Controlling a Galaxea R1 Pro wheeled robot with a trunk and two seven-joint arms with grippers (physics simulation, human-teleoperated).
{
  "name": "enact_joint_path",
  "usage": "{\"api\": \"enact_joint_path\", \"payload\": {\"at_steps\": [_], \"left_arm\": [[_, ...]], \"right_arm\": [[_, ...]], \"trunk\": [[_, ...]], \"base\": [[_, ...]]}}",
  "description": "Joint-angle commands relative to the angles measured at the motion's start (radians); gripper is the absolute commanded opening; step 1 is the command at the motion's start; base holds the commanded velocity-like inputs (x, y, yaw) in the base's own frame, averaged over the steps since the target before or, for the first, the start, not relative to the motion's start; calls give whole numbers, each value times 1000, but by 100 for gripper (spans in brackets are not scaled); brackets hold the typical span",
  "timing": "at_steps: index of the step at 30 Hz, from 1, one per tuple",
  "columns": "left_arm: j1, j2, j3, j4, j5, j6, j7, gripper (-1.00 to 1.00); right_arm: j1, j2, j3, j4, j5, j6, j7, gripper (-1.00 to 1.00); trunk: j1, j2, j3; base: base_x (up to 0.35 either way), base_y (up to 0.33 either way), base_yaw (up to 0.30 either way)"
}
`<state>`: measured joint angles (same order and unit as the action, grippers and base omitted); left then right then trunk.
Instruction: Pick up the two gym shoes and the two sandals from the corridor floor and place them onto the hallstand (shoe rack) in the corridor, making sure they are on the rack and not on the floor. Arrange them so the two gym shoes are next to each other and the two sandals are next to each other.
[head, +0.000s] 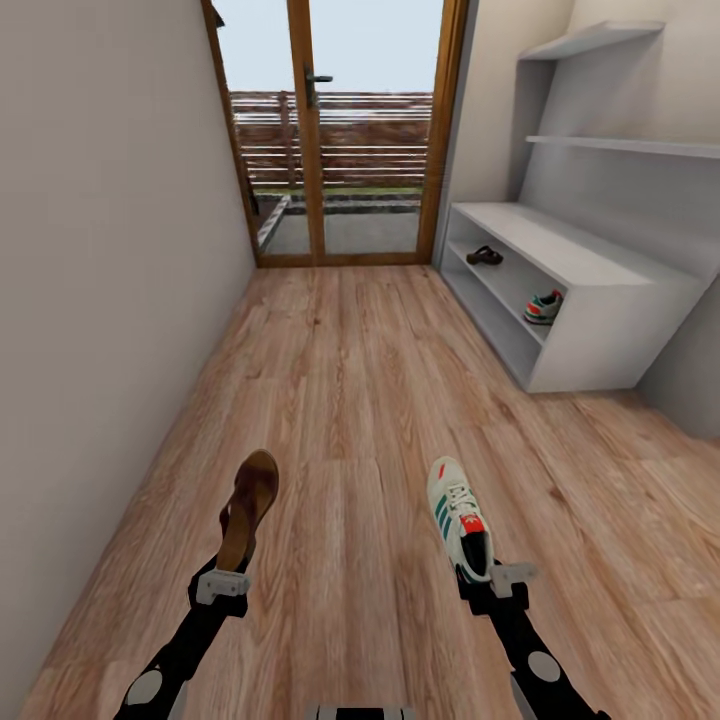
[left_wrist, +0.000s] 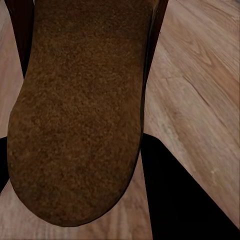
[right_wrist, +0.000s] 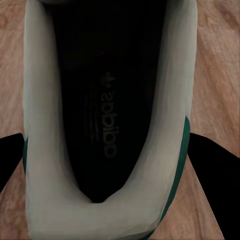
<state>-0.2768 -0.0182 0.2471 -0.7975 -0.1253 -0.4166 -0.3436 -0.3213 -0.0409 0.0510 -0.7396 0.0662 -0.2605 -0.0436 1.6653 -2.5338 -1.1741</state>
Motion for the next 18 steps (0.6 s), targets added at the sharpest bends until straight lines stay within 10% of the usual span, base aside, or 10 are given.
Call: {"api": "enact_joint_path", "payload": {"at_steps": [1, 18], "left_arm": [[-1, -2, 8, 0, -13, -5, -6, -100], [-1, -2, 11, 0, -13, -5, -6, -100]], "right_arm": [[-1, -1, 3, 1, 7, -2, -6, -100], [-1, -2, 3, 3, 8, -2, -6, -100]], "trunk": [[0, 0, -1], [0, 0, -1]], "base": [[325, 0, 0], [325, 0, 0]]}}
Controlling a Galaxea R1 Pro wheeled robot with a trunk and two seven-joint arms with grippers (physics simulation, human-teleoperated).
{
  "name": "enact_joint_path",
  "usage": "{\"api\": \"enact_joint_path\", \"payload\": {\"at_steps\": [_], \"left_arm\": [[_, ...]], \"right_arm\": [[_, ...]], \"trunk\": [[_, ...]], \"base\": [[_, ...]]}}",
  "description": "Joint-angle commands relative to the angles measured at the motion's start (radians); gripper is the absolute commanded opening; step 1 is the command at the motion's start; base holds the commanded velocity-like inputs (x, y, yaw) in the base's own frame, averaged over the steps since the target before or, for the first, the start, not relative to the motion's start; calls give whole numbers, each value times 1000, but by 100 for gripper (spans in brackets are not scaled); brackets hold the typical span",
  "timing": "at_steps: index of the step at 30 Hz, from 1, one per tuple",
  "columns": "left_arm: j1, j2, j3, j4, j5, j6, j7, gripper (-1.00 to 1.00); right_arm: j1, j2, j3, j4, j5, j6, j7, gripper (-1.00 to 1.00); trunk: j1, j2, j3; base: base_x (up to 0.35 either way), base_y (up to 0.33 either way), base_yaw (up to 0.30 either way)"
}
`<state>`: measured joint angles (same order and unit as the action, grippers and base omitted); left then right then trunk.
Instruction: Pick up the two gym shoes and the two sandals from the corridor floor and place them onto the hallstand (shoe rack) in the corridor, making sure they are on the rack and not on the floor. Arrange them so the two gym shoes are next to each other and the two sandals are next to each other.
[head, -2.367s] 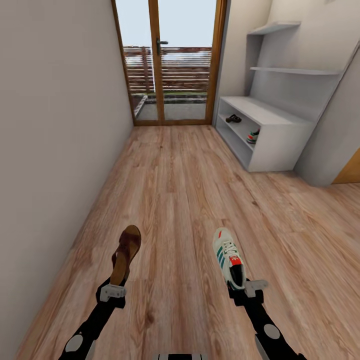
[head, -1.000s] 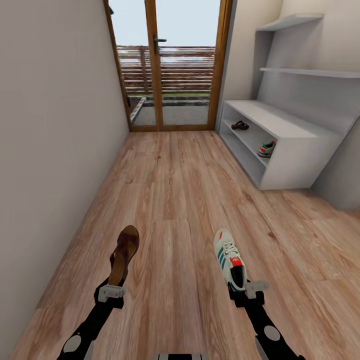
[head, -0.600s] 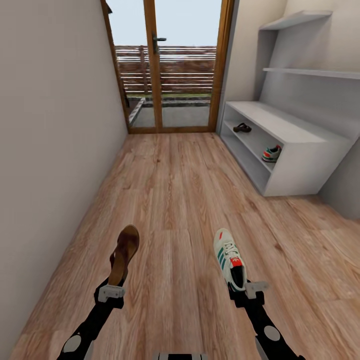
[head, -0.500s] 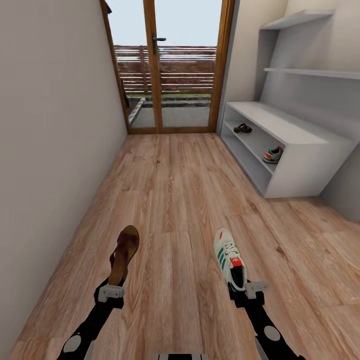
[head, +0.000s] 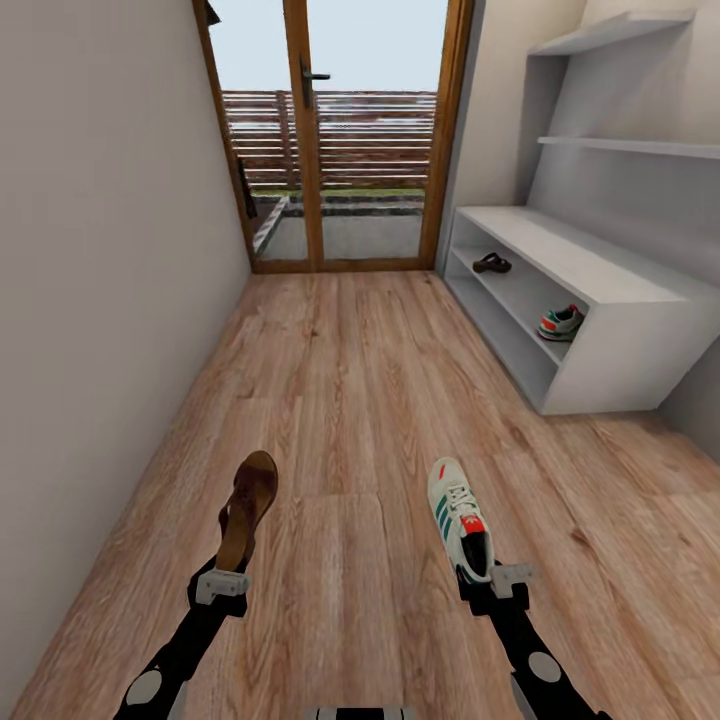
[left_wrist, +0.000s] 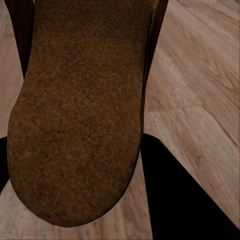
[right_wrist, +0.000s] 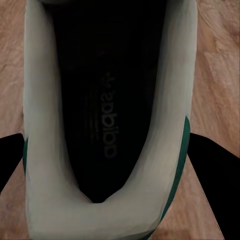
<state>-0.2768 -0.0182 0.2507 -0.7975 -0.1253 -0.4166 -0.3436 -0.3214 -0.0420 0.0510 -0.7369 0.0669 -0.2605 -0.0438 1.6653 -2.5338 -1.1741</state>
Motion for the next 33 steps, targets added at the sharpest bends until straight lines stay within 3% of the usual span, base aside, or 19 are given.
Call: {"api": "enact_joint_path", "payload": {"at_steps": [1, 33], "left_arm": [[-1, -2, 8, 0, -13, -5, -6, -100], [-1, -2, 9, 0, -12, -5, -6, -100]], "right_arm": [[0, -1, 3, 0, 7, -2, -6, -100], [0, -1, 3, 1, 8, -2, -7, -100]], "trunk": [[0, 0, -1], [0, 0, -1]], "base": [[325, 0, 0], [325, 3, 0]]}}
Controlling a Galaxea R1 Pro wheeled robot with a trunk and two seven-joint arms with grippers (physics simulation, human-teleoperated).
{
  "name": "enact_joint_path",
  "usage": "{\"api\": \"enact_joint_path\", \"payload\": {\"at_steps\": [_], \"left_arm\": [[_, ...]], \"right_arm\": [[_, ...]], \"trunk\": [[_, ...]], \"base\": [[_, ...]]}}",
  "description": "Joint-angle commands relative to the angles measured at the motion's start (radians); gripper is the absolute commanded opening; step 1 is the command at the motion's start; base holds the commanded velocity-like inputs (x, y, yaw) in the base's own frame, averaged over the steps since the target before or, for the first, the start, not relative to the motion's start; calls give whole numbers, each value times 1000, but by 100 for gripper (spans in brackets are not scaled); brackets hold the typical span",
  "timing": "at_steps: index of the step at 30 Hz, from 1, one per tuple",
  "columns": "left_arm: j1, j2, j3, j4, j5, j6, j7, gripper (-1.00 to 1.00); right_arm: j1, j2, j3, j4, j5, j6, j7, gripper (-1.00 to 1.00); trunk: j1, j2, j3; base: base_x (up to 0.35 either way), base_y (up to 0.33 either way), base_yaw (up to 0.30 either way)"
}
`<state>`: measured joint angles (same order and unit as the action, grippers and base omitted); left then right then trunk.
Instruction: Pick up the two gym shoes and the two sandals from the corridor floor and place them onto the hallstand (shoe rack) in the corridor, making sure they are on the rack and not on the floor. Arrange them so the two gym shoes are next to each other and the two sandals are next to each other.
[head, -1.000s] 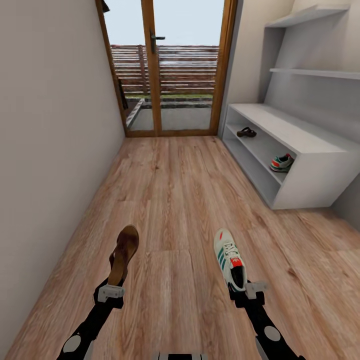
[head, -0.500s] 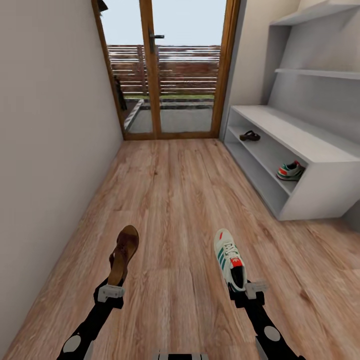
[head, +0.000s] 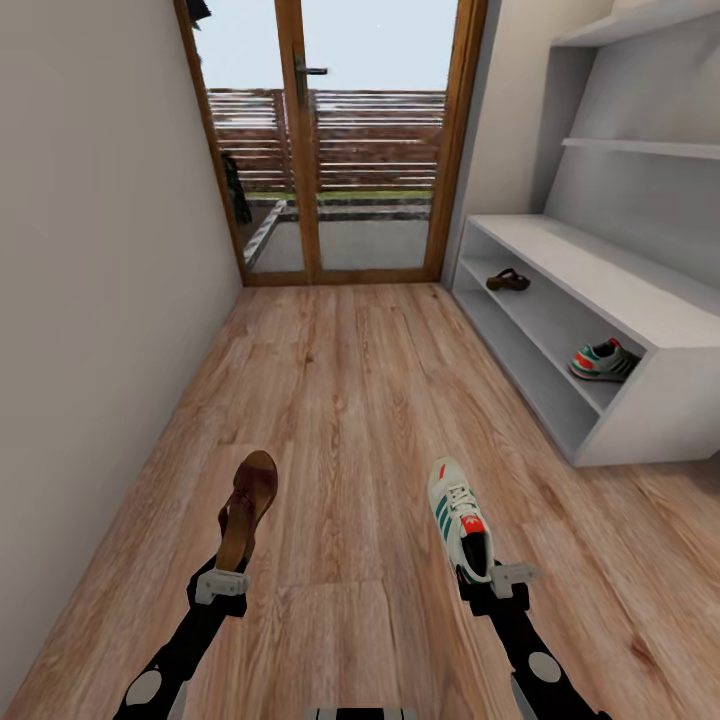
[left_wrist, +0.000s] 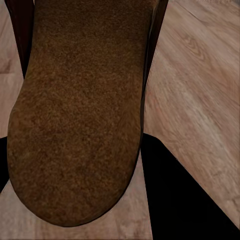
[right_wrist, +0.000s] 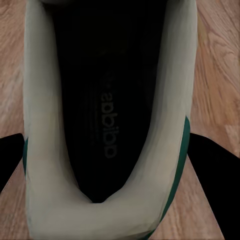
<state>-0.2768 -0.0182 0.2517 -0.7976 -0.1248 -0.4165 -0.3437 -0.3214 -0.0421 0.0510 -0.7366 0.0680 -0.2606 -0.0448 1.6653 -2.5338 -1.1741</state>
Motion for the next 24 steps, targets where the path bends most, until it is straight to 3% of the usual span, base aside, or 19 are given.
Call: {"api": "enact_joint_path", "payload": {"at_steps": [1, 24], "left_arm": [[-1, -2, 8, -1, -13, -5, -6, -100], [-1, -2, 8, 0, -12, -5, -6, -100]], "right_arm": [[-1, -1, 3, 0, 7, -2, -6, -100], [-1, -1, 3, 2, 8, -2, -6, -100]], "trunk": [[0, 0, -1], [0, 0, -1]], "base": [[325, 42, 0], [325, 65, 0]]}}
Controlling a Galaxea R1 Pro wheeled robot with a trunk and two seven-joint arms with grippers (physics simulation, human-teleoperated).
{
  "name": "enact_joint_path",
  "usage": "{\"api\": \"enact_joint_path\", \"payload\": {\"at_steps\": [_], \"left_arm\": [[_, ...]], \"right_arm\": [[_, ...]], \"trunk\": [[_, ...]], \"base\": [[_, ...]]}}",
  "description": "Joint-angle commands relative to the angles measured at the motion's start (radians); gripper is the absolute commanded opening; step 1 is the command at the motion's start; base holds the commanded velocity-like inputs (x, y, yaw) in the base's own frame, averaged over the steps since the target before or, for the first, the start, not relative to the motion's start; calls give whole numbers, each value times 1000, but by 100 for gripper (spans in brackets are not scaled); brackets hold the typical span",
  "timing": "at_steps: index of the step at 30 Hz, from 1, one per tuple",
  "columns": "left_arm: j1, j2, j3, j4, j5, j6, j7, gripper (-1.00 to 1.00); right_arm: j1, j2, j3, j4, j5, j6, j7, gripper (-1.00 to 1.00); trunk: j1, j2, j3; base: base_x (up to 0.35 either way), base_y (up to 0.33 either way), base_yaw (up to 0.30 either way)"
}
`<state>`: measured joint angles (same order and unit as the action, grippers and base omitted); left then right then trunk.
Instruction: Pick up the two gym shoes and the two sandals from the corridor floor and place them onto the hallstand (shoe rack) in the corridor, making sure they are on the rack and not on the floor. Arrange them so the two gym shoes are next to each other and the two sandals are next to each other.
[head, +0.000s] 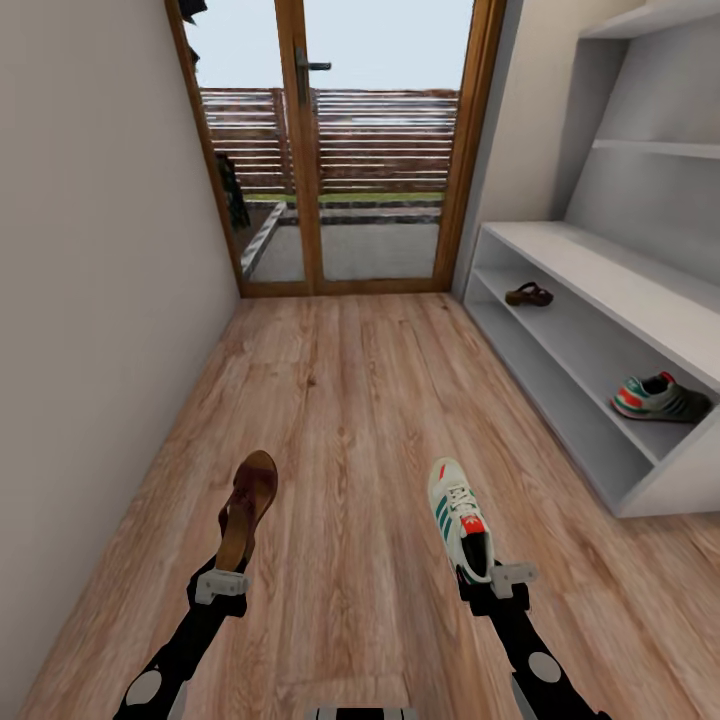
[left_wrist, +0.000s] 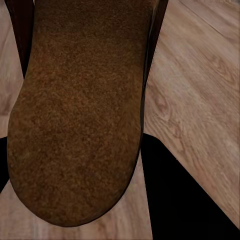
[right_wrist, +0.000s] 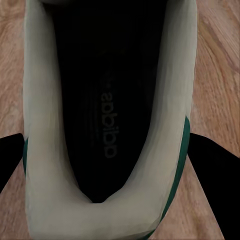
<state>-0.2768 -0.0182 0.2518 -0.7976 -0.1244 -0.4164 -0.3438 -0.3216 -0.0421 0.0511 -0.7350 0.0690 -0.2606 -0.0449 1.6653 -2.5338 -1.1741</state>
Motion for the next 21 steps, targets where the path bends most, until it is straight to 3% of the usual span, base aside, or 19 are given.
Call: {"api": "enact_joint_path", "payload": {"at_steps": [1, 21], "left_arm": [[-1, -2, 7, 0, -13, -5, -6, -100], [-1, -2, 7, -1, -13, -5, -6, -100]], "right_arm": [[0, -1, 3, 0, 7, -2, -5, -100], [0, -2, 2, 0, 8, -2, -6, -100]], "trunk": [[0, 0, -1], [0, 0, -1]], "base": [[325, 71, 0], [325, 78, 0]]}}
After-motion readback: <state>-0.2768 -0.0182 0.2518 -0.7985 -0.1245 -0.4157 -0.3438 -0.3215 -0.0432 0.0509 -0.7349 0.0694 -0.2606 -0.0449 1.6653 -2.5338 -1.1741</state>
